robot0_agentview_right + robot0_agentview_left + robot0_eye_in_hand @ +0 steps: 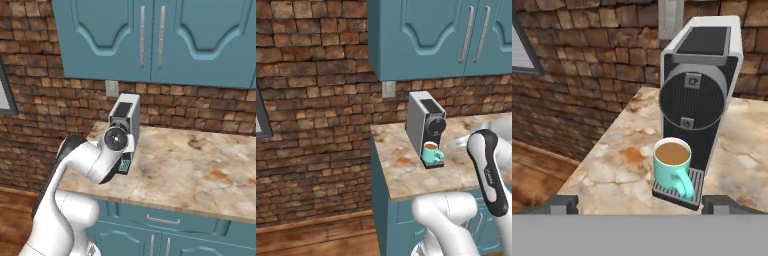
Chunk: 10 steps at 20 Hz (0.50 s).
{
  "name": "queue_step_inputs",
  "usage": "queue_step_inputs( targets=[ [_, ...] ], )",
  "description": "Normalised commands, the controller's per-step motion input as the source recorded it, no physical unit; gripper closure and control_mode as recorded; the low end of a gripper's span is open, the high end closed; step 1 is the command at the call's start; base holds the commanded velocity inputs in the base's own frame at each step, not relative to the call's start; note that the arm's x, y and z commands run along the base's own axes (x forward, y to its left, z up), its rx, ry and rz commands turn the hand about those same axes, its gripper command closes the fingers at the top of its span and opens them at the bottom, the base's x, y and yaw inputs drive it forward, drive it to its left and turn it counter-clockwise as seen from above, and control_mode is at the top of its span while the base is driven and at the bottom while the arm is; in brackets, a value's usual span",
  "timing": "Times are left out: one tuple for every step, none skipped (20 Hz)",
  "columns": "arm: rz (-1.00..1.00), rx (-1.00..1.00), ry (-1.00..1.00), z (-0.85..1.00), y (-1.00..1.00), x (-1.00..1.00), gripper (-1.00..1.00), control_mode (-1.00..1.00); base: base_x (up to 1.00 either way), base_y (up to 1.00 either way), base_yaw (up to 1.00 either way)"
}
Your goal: Pick up the brewed coffee from the coffee machine and place it next to the breakfast plate on the dining counter.
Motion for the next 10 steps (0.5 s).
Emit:
queue_step_inputs(
  targets=[
    [0.37,0.07,-0.26,-0.2,-0.49,0.0,-1.0,-1.0,0.0,0.0,0.0],
    [0.37,0.06,-0.23,-0.18,-0.39,0.0,-1.0,-1.0,0.0,0.0,0.0],
    [0.36,0.07,-0.17,-0.12,-0.32,0.06,-1.0,-1.0,0.0,0.0,0.0],
    [0.35,0.07,-0.13,-0.15,-0.25,0.21,-1.0,-1.0,0.0,0.0,0.0],
    [0.36,0.09,-0.1,-0.21,-0.29,0.27,-1.0,-1.0,0.0,0.0,0.0],
    [0.35,0.09,-0.09,-0.29,-0.29,0.31,-1.0,-1.0,0.0,0.0,0.0],
    [0.34,0.08,-0.07,-0.33,-0.25,0.36,-1.0,-1.0,0.0,0.0,0.0],
    [0.33,0.06,-0.07,-0.4,-0.21,0.36,-1.0,-1.0,0.0,0.0,0.0],
    [0.32,0.04,-0.08,-0.43,-0.16,0.35,-1.0,-1.0,0.0,0.0,0.0],
    [0.3,0.02,-0.09,-0.41,-0.17,0.33,-1.0,-1.0,0.0,0.0,0.0]
  ],
)
